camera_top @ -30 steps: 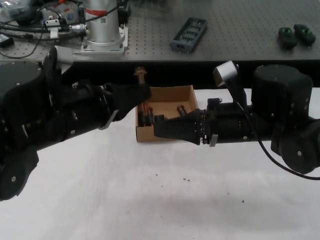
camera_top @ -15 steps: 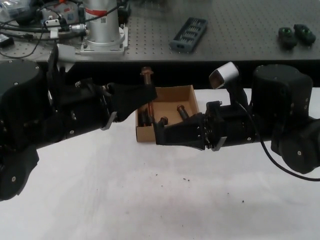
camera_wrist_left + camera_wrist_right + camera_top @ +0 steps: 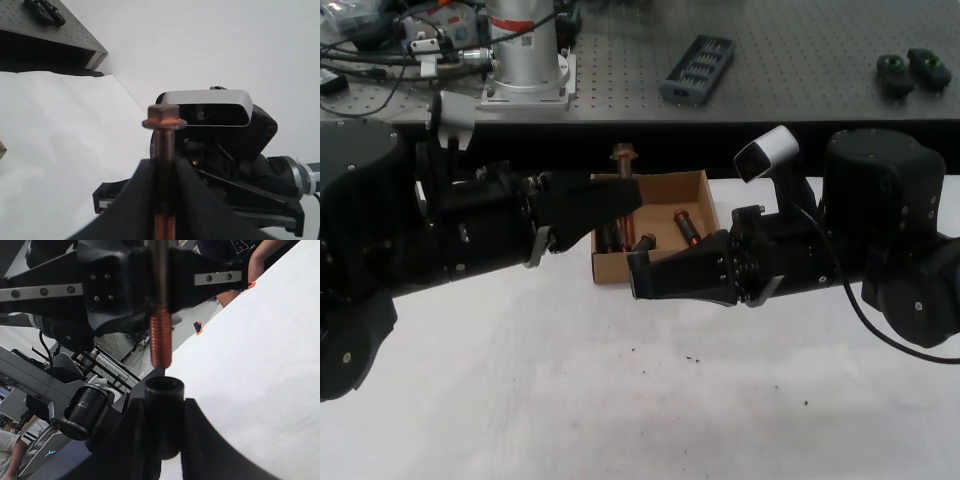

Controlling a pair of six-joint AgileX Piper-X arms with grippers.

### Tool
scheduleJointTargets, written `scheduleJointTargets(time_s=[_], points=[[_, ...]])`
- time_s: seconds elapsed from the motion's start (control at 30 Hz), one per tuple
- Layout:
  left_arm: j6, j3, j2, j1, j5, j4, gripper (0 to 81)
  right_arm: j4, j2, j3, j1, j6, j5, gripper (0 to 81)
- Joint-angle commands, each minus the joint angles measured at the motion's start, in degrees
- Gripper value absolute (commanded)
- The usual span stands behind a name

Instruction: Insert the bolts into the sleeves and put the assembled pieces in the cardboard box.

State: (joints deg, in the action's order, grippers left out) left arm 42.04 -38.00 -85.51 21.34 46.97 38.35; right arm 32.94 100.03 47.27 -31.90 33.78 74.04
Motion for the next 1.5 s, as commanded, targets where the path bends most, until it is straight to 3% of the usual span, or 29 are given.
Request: scheduleJointTargets(time_s=[0.0, 0.87, 1.2, 1.47], points=[[1.8, -0.8, -0.1, 0.1, 2.1, 1.6, 0.6, 0.9, 0.0, 0.6, 0.4, 0.0, 1.5, 1.6], [7.7, -0.8, -0.6, 0.1, 3.0, 3.7, 0.6, 2.8, 0.0, 0.6, 0.4, 1.1, 2.9, 4.3], [13.4, -0.6, -0.6, 0.1, -0.8, 3.7, 0.6, 7.8, 0.0, 0.6, 0.5, 4.0, 3.8, 4.3], [12.6, -0.6, -0.6, 0.1, 2.1, 3.9, 0.6, 7.8, 0.0, 0.6, 0.4, 3.6, 3.8, 4.3]])
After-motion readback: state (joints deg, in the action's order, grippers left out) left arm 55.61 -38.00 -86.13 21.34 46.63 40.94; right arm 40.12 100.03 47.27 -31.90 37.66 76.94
